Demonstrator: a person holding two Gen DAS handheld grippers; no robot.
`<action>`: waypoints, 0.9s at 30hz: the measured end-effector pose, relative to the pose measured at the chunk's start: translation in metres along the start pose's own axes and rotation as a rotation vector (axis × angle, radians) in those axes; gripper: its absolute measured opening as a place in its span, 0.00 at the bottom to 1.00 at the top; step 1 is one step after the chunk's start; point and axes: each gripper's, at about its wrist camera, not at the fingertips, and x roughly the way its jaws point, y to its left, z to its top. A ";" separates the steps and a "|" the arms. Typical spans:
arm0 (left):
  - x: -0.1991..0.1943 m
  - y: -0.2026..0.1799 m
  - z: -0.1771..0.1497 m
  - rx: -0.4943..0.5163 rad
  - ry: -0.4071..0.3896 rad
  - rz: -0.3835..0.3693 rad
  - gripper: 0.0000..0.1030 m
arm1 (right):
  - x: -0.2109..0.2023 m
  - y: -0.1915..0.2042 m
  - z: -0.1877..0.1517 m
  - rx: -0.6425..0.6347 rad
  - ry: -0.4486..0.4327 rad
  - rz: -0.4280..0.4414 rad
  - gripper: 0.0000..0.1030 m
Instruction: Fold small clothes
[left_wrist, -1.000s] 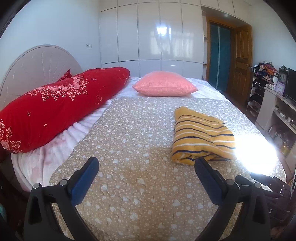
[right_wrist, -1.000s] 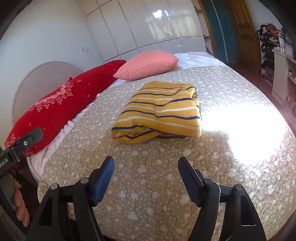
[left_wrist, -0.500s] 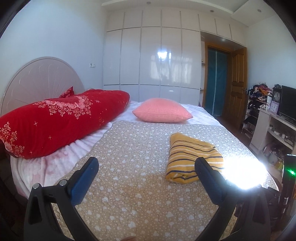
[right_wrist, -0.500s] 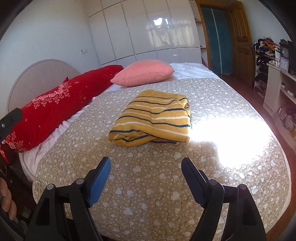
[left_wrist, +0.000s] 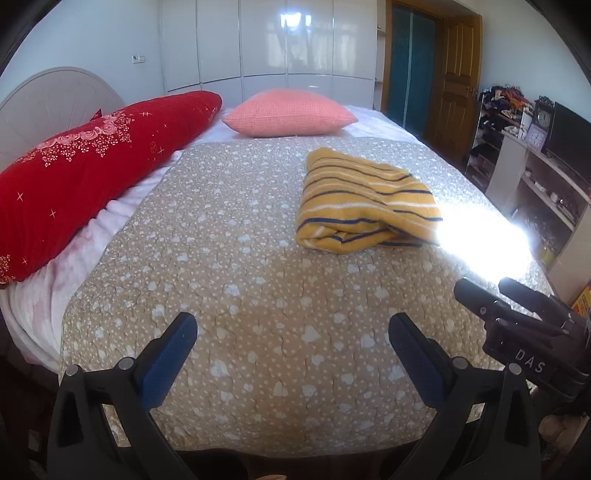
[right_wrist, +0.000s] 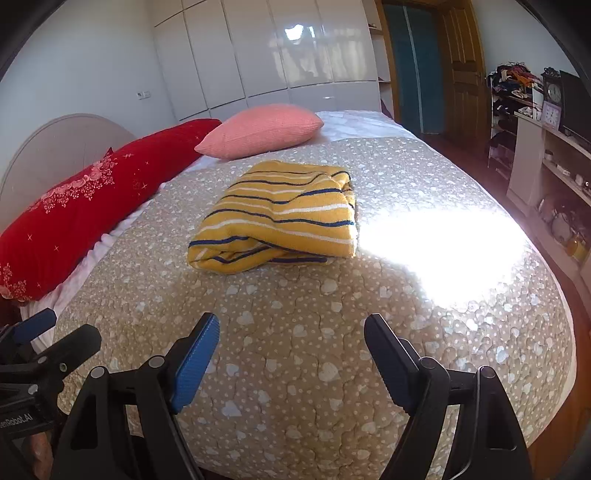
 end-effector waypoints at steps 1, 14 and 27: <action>0.000 0.000 0.000 0.003 0.003 0.002 1.00 | 0.000 0.000 0.000 0.000 -0.001 0.000 0.83; 0.006 -0.003 -0.002 0.001 0.041 -0.007 1.00 | 0.004 -0.001 -0.003 0.008 0.014 -0.007 0.85; 0.006 -0.005 -0.003 0.001 0.044 -0.012 1.00 | 0.005 0.003 -0.005 0.009 0.017 -0.012 0.86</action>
